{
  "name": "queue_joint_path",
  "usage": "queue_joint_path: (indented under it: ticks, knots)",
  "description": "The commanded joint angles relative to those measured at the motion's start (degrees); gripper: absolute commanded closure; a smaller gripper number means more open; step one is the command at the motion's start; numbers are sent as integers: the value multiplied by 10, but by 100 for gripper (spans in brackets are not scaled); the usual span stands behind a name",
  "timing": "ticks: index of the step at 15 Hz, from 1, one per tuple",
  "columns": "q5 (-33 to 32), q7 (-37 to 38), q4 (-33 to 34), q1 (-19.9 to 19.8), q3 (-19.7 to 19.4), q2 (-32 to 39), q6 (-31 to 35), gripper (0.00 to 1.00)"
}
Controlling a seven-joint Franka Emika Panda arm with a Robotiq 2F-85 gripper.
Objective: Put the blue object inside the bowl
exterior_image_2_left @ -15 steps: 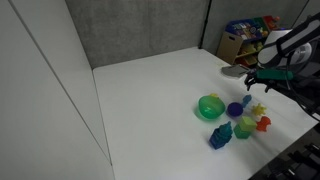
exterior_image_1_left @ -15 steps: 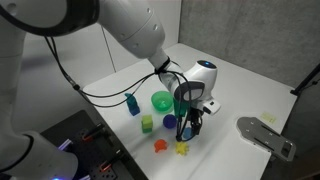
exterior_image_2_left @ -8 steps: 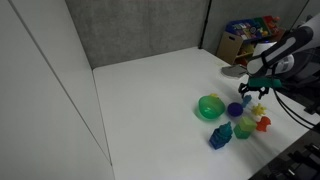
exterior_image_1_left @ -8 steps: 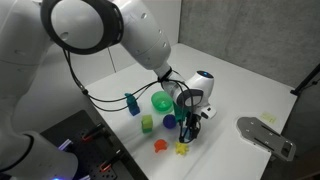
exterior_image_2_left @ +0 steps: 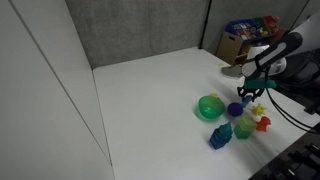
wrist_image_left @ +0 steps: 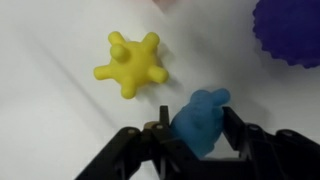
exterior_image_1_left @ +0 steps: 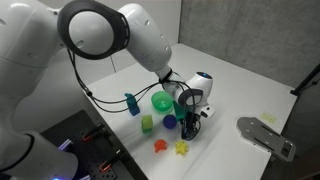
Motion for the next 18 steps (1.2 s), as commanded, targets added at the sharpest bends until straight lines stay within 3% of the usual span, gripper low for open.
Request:
queue_joint_path:
  ticks: [1,8,18]
  knots:
    - [6,0,10,9,-9,-28,-38,74]
    - [-6,5,-7,39,-3,-124,-82,91]
    - [-60,30,-88,139,38,-215,-98,92]
